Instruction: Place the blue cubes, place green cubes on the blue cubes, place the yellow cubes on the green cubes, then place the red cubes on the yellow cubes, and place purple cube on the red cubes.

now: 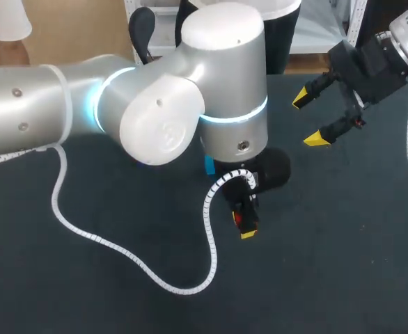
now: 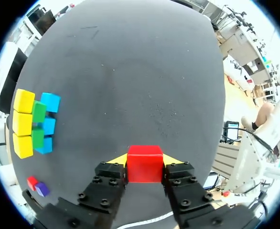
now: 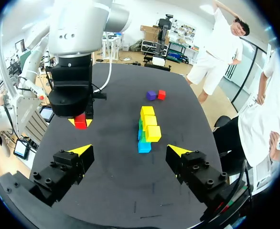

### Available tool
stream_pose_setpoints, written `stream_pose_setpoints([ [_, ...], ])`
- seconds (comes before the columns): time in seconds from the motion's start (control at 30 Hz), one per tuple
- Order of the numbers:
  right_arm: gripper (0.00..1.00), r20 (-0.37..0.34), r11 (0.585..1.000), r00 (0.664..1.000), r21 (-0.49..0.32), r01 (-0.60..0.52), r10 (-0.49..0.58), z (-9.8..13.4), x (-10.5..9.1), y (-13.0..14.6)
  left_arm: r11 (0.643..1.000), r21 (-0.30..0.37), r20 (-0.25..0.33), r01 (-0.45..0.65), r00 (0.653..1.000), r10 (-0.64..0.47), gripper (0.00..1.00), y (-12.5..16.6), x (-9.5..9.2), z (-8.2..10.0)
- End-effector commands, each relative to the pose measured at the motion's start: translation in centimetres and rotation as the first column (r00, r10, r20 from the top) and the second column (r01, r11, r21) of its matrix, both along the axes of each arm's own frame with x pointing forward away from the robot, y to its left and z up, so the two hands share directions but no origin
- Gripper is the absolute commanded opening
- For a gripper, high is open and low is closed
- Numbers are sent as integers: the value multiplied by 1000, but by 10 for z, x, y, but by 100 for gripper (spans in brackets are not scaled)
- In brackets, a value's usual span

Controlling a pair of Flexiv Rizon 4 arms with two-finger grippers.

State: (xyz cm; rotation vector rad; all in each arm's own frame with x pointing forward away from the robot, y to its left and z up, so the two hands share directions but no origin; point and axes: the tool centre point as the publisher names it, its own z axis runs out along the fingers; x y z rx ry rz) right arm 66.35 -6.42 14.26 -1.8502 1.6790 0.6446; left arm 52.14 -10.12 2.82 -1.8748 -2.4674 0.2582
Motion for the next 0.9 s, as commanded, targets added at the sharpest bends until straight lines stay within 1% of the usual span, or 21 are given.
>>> stream_pose_setpoints([
  [0.03,100,0,1000,1000,1,-1,1,0,0,0,1000,-1,-9,9,1000,-9,0,-5,2,-3],
  [0.23,100,0,1000,1000,1,-1,1,0,0,0,1000,-3,-17,14,1000,-14,0,-8,0,-4],
  [0.27,100,0,1000,1000,1,-1,1,0,0,0,1000,-4,-19,14,1000,-14,5,-7,0,-5],
  [0.3,100,0,1000,1000,1,-1,1,0,0,0,1000,-3,-21,13,1000,-13,29,-7,-1,-5],
  [0.33,100,0,1000,1000,1,-1,1,0,0,0,1000,-4,-23,13,1000,-13,39,-7,-1,-6],
  [0.37,100,0,1000,1000,1,-1,1,0,0,0,1000,-5,-25,13,1000,-13,42,-7,-2,-6],
  [0.47,100,0,1000,1000,1,-1,1,0,0,0,1000,-6,-32,13,999,-13,46,-7,-2,-9],
  [0.5,100,0,1000,1000,1,-1,1,0,0,0,1000,-6,-33,13,999,-13,51,-7,-2,-10],
  [0.53,100,0,1000,1000,1,-1,1,0,0,0,1000,-8,-38,12,999,-12,61,-6,-2,-10],
  [0.57,100,0,1000,1000,1,-1,1,0,0,0,1000,-9,-40,11,999,-12,67,-6,-1,-11],
  [0.6,100,0,1000,1000,1,-1,1,0,0,0,1000,-10,-42,13,999,-13,69,-6,-1,-12],
  [0.67,100,0,1000,1000,1,-1,1,0,0,0,1000,-14,-46,15,999,-15,79,-6,-1,-12],
  [0.7,100,0,1000,1000,1,-1,1,0,0,0,1000,-15,-46,16,999,-17,82,-7,-1,-12],
  [0.8,100,0,1000,1000,1,-1,1,0,0,0,1000,-22,-22,16,1000,-17,100,-4,1,-6],
  [0.9,100,0,1000,1000,1,-1,1,0,0,0,999,-45,21,23,1000,-22,100,2,4,2],
])
